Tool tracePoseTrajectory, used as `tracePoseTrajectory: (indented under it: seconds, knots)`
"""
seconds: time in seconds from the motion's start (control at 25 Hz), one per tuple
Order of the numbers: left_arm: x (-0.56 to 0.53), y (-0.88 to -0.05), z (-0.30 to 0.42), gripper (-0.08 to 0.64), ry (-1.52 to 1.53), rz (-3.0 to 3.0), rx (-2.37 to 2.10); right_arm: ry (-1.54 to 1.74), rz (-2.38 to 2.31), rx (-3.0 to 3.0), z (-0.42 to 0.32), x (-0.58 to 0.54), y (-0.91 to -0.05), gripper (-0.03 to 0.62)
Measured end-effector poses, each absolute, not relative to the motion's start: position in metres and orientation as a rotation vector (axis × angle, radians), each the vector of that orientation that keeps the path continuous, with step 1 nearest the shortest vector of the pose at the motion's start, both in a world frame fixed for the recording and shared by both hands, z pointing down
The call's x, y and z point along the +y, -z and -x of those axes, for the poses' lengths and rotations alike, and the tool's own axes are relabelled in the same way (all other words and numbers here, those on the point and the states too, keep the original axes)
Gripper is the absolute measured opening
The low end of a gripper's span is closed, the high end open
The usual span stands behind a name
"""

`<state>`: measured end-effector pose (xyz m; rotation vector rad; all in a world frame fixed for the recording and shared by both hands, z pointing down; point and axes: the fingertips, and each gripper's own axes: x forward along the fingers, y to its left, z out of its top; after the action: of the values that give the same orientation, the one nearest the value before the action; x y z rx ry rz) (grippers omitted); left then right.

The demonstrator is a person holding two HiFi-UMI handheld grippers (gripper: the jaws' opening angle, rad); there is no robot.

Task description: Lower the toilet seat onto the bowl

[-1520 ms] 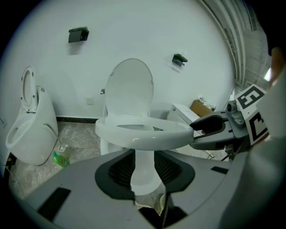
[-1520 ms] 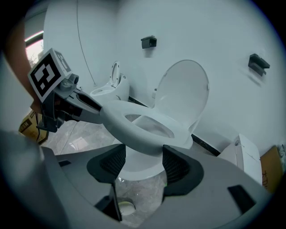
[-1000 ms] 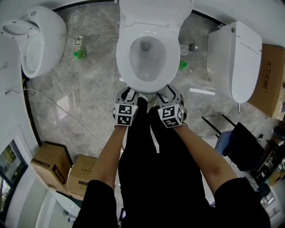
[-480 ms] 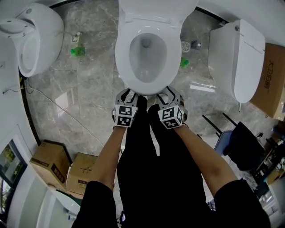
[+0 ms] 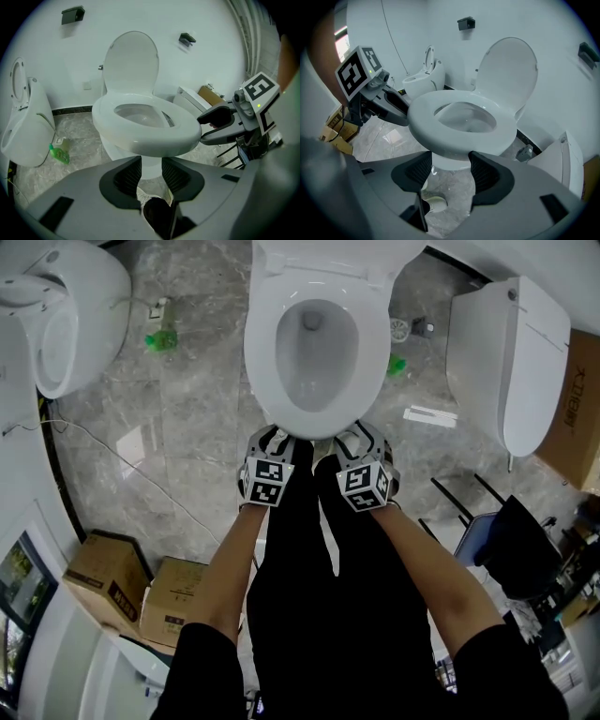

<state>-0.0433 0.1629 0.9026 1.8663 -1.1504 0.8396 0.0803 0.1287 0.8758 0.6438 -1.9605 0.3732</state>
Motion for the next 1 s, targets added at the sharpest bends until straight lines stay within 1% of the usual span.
tracePoseTrajectory:
  seconds: [1.0]
  knots:
    - [0.180,-0.987,0.036,0.141,-0.920,-1.863,-1.028,-0.411,-0.644,-1.903,-0.083,0.144,-0.949,0.268]
